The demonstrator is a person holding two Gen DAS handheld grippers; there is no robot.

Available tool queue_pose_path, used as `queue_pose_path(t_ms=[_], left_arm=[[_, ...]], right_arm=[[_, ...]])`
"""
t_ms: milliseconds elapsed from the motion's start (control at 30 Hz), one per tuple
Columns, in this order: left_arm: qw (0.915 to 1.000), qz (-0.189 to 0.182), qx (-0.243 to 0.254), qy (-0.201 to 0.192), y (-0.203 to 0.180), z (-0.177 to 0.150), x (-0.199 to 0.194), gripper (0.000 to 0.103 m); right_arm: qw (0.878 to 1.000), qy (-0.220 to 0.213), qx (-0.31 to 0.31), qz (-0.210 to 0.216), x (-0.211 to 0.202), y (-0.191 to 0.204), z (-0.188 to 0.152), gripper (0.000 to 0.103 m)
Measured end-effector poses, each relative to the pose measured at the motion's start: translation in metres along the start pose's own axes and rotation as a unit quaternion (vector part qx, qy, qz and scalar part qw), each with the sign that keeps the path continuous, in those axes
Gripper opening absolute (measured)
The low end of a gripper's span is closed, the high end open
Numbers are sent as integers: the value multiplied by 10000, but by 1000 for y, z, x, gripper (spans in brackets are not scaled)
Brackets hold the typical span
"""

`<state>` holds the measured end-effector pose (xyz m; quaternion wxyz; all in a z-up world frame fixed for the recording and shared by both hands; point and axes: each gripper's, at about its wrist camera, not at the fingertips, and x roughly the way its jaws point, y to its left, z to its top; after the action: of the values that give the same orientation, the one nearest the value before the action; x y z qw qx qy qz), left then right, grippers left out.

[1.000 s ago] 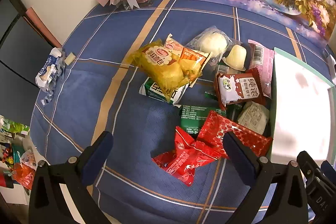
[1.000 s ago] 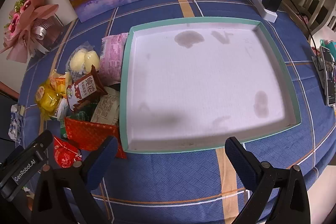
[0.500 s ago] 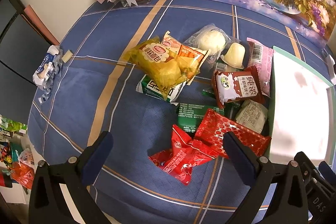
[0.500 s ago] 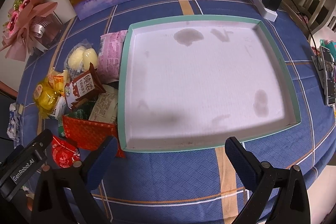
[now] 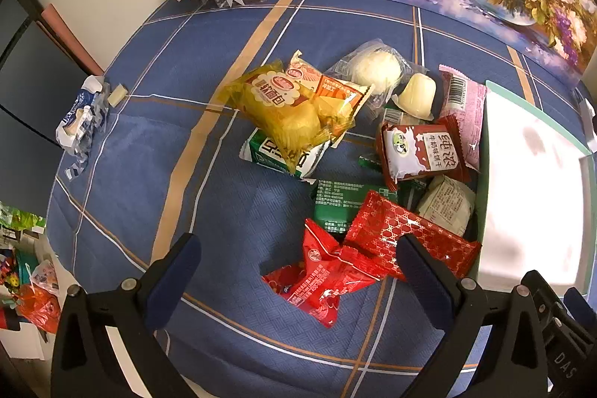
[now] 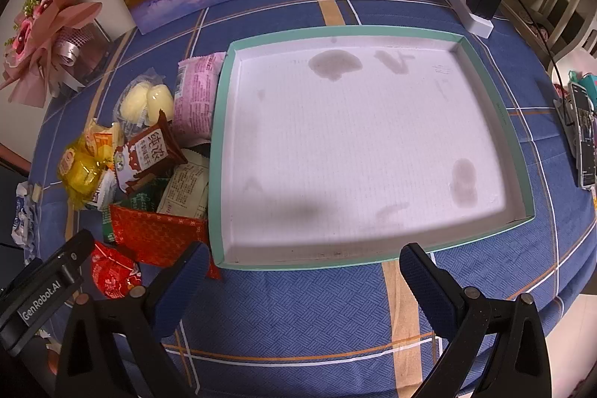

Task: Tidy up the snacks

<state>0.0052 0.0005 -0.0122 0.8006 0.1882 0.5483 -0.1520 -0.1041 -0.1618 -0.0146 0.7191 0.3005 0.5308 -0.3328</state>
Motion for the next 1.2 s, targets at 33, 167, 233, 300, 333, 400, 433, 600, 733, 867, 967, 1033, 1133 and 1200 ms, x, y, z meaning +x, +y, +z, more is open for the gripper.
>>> queue_pose_path(t_ms=[33,167,233,300,333,400,433,600,733,867,967,1033,1133,1200], left_arm=[[10000,-3,-4,5,0,0,0,103],[10000,-15,-15,20,1,0,1,103],[10000,-21,-21,29,1,0,1,103],[10000,-26,-26,37,0,0,2,103],[10000,-27,-29,42,0,0,2,103],[10000,-32,-34,50,1,0,2,103],[10000,-35,-38,55,1,0,2,103],[9999,-41,-53,82,1,0,4,103],[9999,-52,-64,103,1,1,5,103],[9999,-66,-84,123,1,1,7,103],[9998,-82,-102,140,2,1,8,103],[9997,-99,-126,158,2,1,9,103],[9996,-128,-165,181,4,1,11,103],[9994,-164,-224,218,6,1,13,103]], right_arm=[[10000,0,0,0,0,0,0,103],[10000,4,-1,-2,0,0,0,103],[10000,6,-5,-6,1,0,-1,103],[10000,7,-6,-6,1,0,-1,103],[10000,9,-6,-6,1,0,-1,103],[10000,13,-10,-10,2,0,-2,103],[10000,12,-10,-11,2,0,-2,103],[10000,23,-14,-18,2,0,-3,103],[10000,38,-17,-27,3,0,-4,103],[10000,41,-21,-28,3,0,-3,103],[10000,64,-27,-40,4,1,-2,103],[10000,79,-31,-50,5,2,-2,103],[9999,102,-44,-64,6,2,-1,103],[9999,119,-58,-67,7,3,-1,103]])
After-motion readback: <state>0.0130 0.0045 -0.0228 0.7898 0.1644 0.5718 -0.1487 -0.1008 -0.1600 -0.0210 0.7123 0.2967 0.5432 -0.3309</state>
